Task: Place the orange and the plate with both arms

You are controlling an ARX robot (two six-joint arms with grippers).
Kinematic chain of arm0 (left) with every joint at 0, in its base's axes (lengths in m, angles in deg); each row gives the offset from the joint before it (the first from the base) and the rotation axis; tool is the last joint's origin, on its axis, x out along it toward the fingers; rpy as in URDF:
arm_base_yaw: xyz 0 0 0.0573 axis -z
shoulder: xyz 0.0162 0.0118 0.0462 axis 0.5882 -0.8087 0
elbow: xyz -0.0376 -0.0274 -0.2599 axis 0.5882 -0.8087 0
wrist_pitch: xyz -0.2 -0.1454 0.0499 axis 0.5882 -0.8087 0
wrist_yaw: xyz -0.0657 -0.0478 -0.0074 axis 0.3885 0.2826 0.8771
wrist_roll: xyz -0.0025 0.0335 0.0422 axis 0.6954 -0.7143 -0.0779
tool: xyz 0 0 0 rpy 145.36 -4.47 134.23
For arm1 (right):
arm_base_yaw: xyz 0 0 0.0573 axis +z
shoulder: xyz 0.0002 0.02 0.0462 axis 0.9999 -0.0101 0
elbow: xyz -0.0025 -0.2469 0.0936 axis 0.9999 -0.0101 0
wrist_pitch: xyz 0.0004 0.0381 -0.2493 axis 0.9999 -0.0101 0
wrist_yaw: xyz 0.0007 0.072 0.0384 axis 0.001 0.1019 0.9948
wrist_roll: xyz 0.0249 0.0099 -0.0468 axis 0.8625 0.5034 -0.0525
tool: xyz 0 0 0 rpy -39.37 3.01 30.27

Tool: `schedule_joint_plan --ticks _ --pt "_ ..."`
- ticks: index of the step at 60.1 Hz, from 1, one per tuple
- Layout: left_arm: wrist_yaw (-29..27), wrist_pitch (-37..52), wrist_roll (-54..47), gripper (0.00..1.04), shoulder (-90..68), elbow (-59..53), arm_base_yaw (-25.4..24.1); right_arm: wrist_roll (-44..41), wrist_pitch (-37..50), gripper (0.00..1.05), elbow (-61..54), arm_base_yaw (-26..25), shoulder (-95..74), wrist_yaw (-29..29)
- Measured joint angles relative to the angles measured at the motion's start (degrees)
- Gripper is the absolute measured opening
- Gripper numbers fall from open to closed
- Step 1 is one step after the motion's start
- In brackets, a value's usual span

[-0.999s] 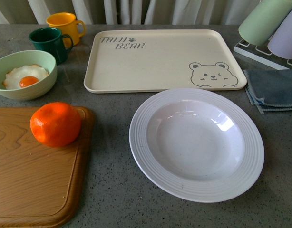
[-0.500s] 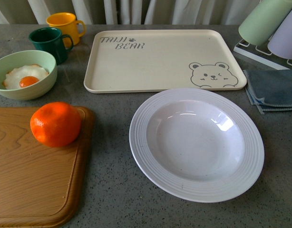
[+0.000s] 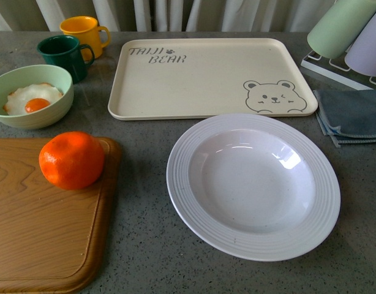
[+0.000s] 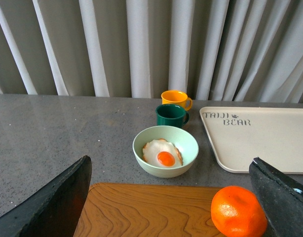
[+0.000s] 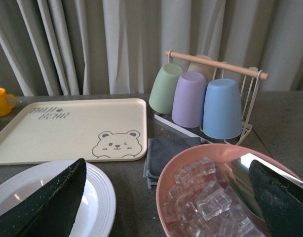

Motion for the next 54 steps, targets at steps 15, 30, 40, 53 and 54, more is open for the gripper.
schedule_joint_plan --ticks 15,30,40,53,54 --pt "0.0 0.0 0.0 0.96 0.0 0.0 0.0 0.0 0.02 0.96 0.0 0.0 0.0 0.0" --pt "6.32 -10.1 1.57 0.96 -30.6 13.7 2.12 0.0 0.0 0.96 0.0 0.0 0.0 0.02" --pt "4.9 10.6 4.04 0.96 -60.43 21.88 5.99 0.0 0.0 0.96 0.0 0.0 0.0 0.02" --pt "4.22 16.11 4.0 0.96 -75.3 26.47 9.07 0.0 0.0 0.96 0.0 0.0 0.0 0.0" --pt "4.24 16.22 3.98 0.96 -75.56 26.6 9.07 0.0 0.0 0.96 0.0 0.0 0.0 0.0"
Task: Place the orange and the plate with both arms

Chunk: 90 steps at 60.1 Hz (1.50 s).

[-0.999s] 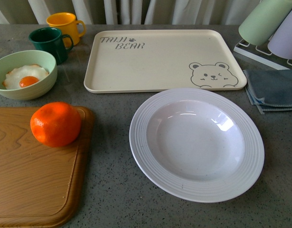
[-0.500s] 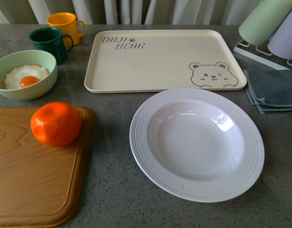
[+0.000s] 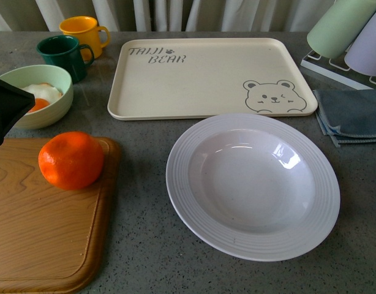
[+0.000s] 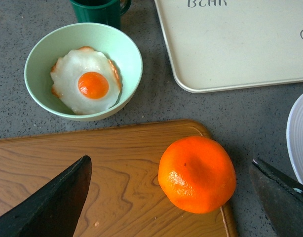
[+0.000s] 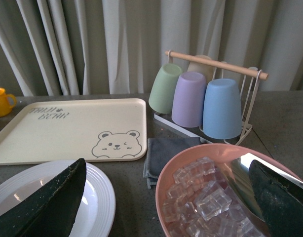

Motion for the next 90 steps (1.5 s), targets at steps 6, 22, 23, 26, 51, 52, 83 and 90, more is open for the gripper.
schedule_joint_plan --ticks 6,22,23,26,51,52,83,90 --pt "0.04 0.46 -0.2 0.96 -2.4 0.98 0.02 0.0 0.0 0.96 0.0 0.0 0.0 0.02" --pt "0.22 1.64 -1.97 0.96 -7.93 2.64 -1.16 0.0 0.0 0.96 0.0 0.0 0.0 0.02" --pt "0.24 1.7 -2.05 0.96 -8.09 2.69 -1.16 0.0 0.0 0.96 0.0 0.0 0.0 0.02" --pt "0.28 1.86 -2.54 0.96 -8.87 2.89 -1.18 0.0 0.0 0.96 0.0 0.0 0.0 0.02" --pt "2.58 1.86 -5.44 0.96 -12.81 3.34 0.66 0.0 0.0 0.96 0.0 0.0 0.0 0.02" --pt "2.71 1.86 -5.62 0.96 -12.94 3.34 0.85 0.0 0.0 0.96 0.0 0.0 0.0 0.02" --pt "3.28 2.25 -5.97 0.96 -17.0 4.13 3.74 0.0 0.0 0.96 0.0 0.0 0.0 0.0" --pt "3.56 2.29 -5.95 0.96 -17.49 4.44 4.02 0.0 0.0 0.96 0.0 0.0 0.0 0.02"
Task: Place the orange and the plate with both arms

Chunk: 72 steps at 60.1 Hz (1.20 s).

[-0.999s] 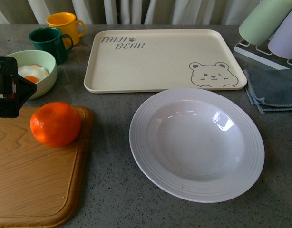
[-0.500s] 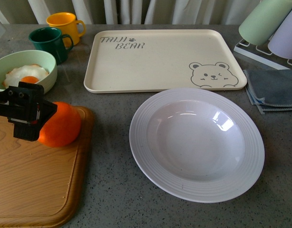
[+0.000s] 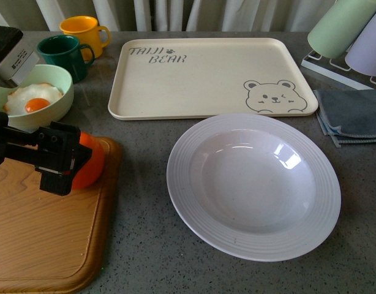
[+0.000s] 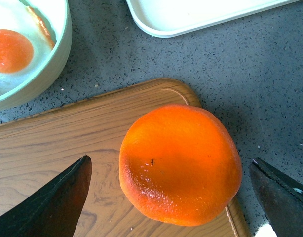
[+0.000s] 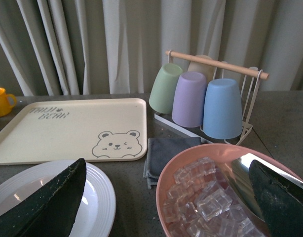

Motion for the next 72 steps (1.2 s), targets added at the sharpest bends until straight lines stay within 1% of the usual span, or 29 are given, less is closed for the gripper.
schedule_joint_plan --ticks 14,50,51,52,54,56,61,66,72 --pt "1.2 -0.02 0.0 0.96 -0.7 0.68 0.33 0.0 0.0 0.96 0.0 0.0 0.0 0.0" --pt "0.72 -0.52 3.91 0.96 -4.83 2.49 1.99 0.0 0.0 0.96 0.0 0.0 0.0 0.0" --pt "0.68 -0.52 3.89 0.94 -4.83 2.49 2.01 0.0 0.0 0.96 0.0 0.0 0.0 0.0" --pt "0.5 -0.52 3.93 0.9 -4.83 2.49 2.01 0.0 0.0 0.96 0.0 0.0 0.0 0.0" --pt "0.35 -0.52 3.98 0.85 -4.83 2.49 2.01 0.0 0.0 0.96 0.0 0.0 0.0 0.0" --pt "0.2 -0.52 4.04 0.81 -4.83 2.49 2.01 0.0 0.0 0.96 0.0 0.0 0.0 0.0" --pt "-0.52 -0.52 4.11 0.69 -4.83 2.49 2.01 0.0 0.0 0.96 0.0 0.0 0.0 0.0" --pt "-0.74 -0.59 4.13 0.63 -4.79 2.49 1.95 0.0 0.0 0.96 0.0 0.0 0.0 0.0" --pt "-0.76 -0.98 4.02 0.6 -4.15 2.49 1.77 0.0 0.0 0.96 0.0 0.0 0.0 0.0"
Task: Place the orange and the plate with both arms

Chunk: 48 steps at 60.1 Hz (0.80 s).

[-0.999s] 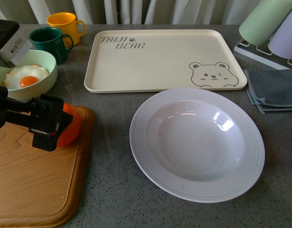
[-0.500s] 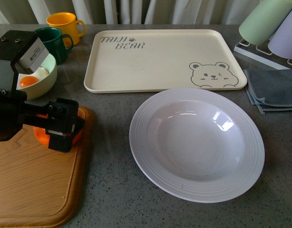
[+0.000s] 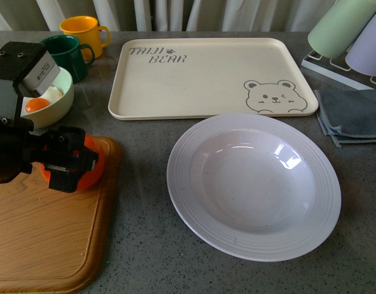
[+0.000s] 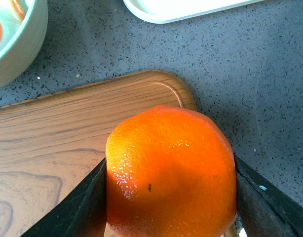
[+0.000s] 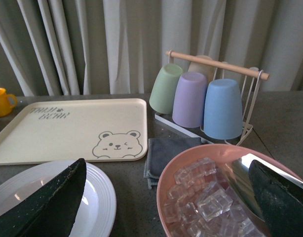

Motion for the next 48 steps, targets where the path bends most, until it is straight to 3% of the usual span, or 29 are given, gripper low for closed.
schedule_joint_plan --ticks 17,48 --pt "0.94 -2.29 -0.39 0.59 6.43 0.0 2.03 0.0 0.0 0.96 0.0 0.0 0.0 0.0" --pt "4.42 0.57 4.63 0.59 -1.07 9.2 18.14 0.0 0.0 0.96 0.0 0.0 0.0 0.0"
